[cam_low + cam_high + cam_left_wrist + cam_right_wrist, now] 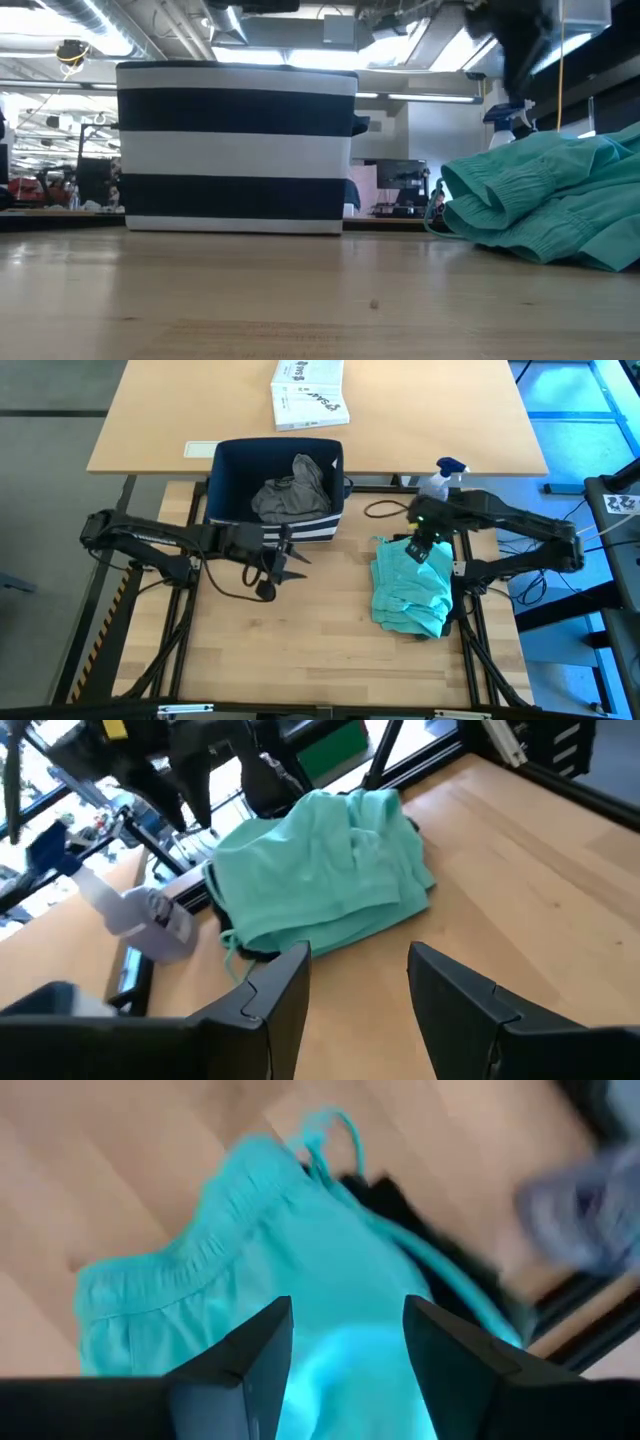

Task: Fold Laundry from Bin

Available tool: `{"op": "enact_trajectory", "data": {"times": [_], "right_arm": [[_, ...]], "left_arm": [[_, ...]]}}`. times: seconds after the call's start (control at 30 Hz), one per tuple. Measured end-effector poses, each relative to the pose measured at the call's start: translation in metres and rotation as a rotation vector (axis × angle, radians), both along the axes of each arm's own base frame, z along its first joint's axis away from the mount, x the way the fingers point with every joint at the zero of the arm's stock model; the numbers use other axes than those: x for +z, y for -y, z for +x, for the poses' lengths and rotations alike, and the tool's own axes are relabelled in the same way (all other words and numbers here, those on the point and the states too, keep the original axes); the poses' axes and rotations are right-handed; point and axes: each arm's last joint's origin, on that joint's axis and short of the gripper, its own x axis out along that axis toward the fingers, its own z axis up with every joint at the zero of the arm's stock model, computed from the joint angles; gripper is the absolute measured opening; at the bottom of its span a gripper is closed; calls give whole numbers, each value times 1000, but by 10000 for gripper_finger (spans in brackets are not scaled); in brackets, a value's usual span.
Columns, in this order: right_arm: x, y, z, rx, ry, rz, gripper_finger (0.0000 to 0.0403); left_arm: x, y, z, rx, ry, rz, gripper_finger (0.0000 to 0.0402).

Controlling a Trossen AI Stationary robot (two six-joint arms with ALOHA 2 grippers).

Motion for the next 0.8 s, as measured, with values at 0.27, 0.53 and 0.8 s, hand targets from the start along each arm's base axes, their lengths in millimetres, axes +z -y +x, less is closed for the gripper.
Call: {"op": "enact_trajectory", "data": {"times": [0.27, 0.53, 0.8], "right_arm": [[-41, -17, -59, -344, 24, 138, 191], [-72, -22, -79, -499, -116, 184, 234], [-73, -14, -79, -551, -86, 166, 298]], "left_arm": [[-10, 9, 0, -6, 22, -47, 163], [-8, 11, 0, -23, 43, -20, 163], [-8, 11, 0, -24, 41, -18, 163]]}}
